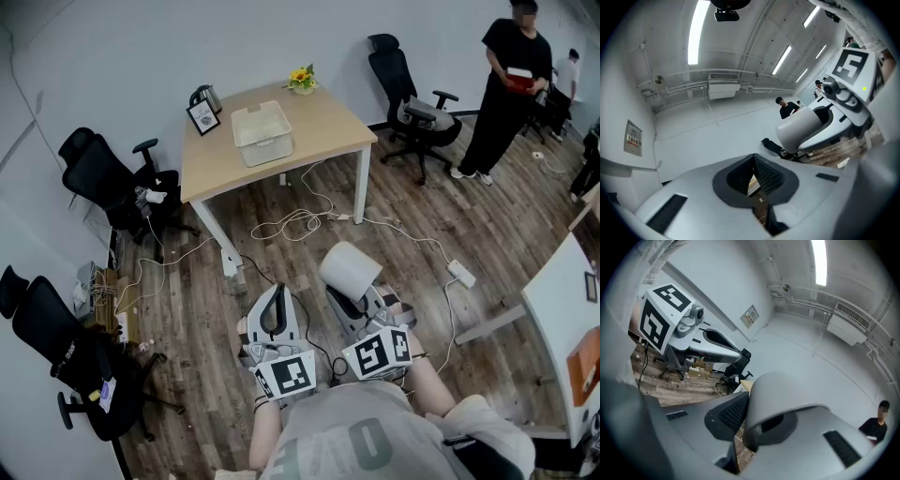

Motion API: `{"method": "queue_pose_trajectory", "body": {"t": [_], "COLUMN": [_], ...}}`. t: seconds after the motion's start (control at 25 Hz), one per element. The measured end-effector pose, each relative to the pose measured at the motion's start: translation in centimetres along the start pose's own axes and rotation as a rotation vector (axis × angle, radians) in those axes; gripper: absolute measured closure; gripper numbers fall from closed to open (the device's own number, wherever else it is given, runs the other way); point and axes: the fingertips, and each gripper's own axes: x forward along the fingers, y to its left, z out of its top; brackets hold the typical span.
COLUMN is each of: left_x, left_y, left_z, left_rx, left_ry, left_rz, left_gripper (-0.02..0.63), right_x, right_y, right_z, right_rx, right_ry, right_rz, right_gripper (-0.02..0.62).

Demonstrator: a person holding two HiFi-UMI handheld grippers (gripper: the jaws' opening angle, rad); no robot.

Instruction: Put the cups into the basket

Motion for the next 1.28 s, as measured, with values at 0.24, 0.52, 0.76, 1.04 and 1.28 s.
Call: {"method": "queue_pose_trajectory", "body": {"t": [0.24, 0.52, 0.76, 1.04, 1.28], "left_x": [-0.1, 0.2, 0.7, 1.0, 2.0], "left_y": [0.4, -0.5, -1.5, -4.1, -4.2], "left_z": [-0.4, -0.3, -0.3, -0.4, -1.3], "left_rx": [0.006, 0.026, 0.031, 0.057, 0.024], "left_ry": [0.010, 0.019, 0.042, 0.064, 0.099], "left_rz": [-0.009, -0.005, 0.002, 0.022, 0.046], "left_gripper": [0.597, 0.597, 0.597, 0.597, 0.597], "right_x": [0.3, 0.2, -0.3, -1.8, -1.8], "right_y": [0.4, 0.1, -0.5, -0.8, -1.6], "right_z": [0.1, -0.9, -2.3, -5.4, -7.0], "right_rx": [-0.006, -0.001, 0.008, -0.037, -0.027], "right_ry": [0.017, 0.007, 0.003, 0.007, 0.017], "right_rz": [0.004, 0.012, 0.024, 0.053, 0.077], "right_gripper": [0.552, 0.552, 0.552, 0.552, 0.552]}}
